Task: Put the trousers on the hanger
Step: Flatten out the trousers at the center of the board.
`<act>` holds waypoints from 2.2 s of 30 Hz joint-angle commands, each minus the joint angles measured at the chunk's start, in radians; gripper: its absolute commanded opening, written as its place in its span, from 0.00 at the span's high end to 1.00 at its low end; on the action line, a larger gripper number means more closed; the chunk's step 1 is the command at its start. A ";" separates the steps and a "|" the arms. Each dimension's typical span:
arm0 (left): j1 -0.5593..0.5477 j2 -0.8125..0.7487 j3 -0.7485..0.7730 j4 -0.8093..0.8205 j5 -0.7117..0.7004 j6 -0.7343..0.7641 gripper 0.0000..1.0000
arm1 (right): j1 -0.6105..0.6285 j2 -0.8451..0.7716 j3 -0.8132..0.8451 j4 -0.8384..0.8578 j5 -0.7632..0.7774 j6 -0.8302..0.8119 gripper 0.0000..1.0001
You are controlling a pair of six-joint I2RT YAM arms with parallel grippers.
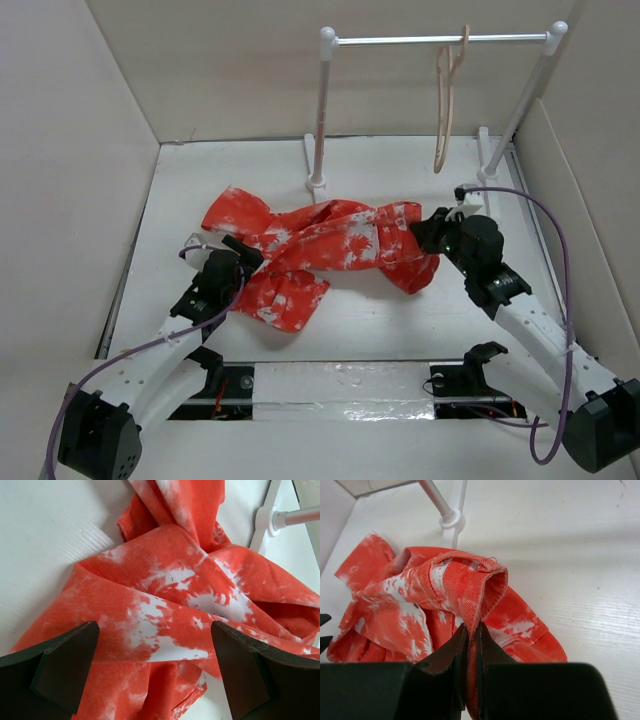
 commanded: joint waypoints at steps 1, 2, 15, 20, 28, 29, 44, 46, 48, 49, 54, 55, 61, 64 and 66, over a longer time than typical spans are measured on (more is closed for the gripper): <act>0.019 0.027 -0.038 0.125 0.052 -0.051 0.04 | -0.015 -0.054 -0.010 0.006 0.026 -0.031 1.00; 0.019 0.035 -0.043 0.138 0.080 -0.057 0.04 | -0.015 -0.062 -0.013 0.001 0.019 -0.032 1.00; 0.019 0.053 -0.091 0.126 0.125 -0.144 0.12 | -0.015 -0.110 0.002 -0.053 -0.006 -0.054 1.00; 0.019 0.088 -0.094 0.108 0.053 -0.122 0.09 | -0.015 -0.107 0.013 -0.059 -0.010 -0.054 1.00; 0.010 0.185 -0.075 0.089 0.014 -0.097 0.10 | -0.015 -0.127 0.039 -0.086 0.002 -0.058 1.00; 0.010 0.193 -0.077 0.089 0.020 -0.095 0.12 | -0.015 -0.128 0.040 -0.085 0.000 -0.057 1.00; 0.072 0.303 -0.016 0.305 0.029 -0.017 0.97 | -0.015 -0.122 0.083 -0.125 -0.049 -0.074 1.00; 0.124 0.296 0.045 0.295 0.025 -0.002 1.00 | -0.015 -0.133 0.097 -0.145 -0.058 -0.081 1.00; 0.155 0.273 0.084 0.293 0.020 0.039 1.00 | 0.012 -0.154 0.115 -0.180 -0.067 -0.090 1.00; 0.183 0.242 0.118 0.284 0.022 0.047 1.00 | 0.044 -0.162 0.125 -0.191 -0.069 -0.092 1.00; 0.192 0.194 0.167 0.249 0.078 0.127 1.00 | 0.187 -0.188 0.183 -0.263 0.015 -0.112 1.00; 0.183 0.204 0.173 0.198 0.098 0.138 1.00 | 0.209 -0.188 0.200 -0.269 0.044 -0.112 1.00; 0.092 0.089 0.075 0.035 0.046 0.126 0.40 | 0.183 -0.144 0.243 -0.297 0.201 -0.115 1.00; 0.092 0.014 0.034 0.005 0.065 0.116 0.16 | 0.070 -0.114 0.286 -0.301 0.178 -0.106 1.00; 0.092 0.016 0.034 -0.015 0.077 0.122 0.16 | -0.005 -0.096 0.309 -0.287 0.126 -0.095 1.00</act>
